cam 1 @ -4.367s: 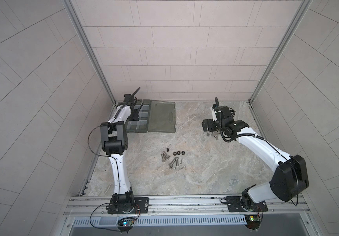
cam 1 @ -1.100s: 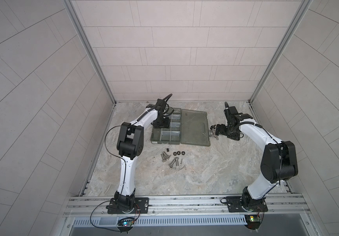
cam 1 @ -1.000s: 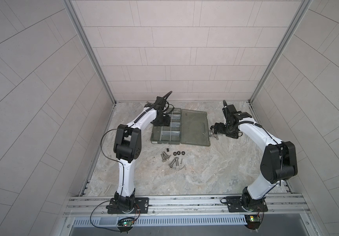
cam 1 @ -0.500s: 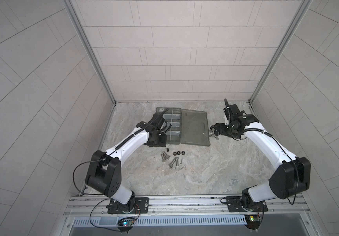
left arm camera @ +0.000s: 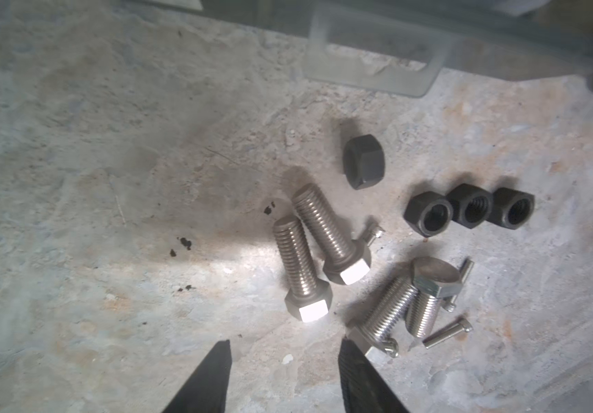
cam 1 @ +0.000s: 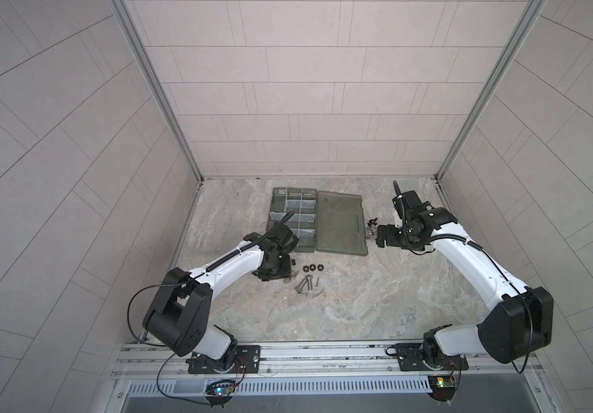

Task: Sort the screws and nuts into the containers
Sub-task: 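Lower the left gripper and grasp a silver hex bolt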

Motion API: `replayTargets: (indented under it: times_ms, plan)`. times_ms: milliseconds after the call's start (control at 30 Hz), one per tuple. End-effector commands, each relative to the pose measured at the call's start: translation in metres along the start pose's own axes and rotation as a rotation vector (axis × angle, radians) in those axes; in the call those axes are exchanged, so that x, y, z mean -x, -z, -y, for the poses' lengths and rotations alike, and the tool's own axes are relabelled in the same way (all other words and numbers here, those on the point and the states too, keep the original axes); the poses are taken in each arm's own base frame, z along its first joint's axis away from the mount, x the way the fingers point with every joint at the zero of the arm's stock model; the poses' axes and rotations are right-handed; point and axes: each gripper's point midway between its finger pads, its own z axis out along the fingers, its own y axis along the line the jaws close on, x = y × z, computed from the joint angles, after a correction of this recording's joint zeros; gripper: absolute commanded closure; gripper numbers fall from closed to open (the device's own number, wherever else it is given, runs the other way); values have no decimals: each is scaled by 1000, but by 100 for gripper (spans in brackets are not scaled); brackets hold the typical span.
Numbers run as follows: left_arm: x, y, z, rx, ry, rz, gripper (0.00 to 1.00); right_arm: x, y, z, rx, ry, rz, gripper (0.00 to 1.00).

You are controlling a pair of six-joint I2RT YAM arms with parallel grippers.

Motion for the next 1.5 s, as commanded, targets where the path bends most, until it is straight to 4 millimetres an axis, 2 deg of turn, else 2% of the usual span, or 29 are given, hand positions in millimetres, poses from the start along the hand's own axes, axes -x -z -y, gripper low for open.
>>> replayTargets:
  times_ms: [0, 367, 533, 1000, 1100, 1300, 1467]
  plan:
    - [6, -5, -3, 34, 18, 22, 47, -10, 12, 5, -8, 14, 12, 1]
    - [7, -25, -9, 96, -16, -23, 51, -14, 25, 13, -23, 10, 62, 1]
    - [8, -32, -11, 108, -28, -28, 51, -22, 23, 19, -32, 7, 75, 1]
    - [1, -52, -8, 98, -31, -94, 57, -22, 27, 22, -38, 7, 114, 1]
    - [-1, -54, -9, 102, -33, -105, 61, -22, 26, 22, -39, 9, 108, 1]
    - [-2, -51, -9, 107, -40, -115, 78, -21, 25, 22, -41, 12, 104, 1]
    - [5, -37, -7, 119, -60, -108, 88, -19, 24, 20, -37, 16, 102, 1]
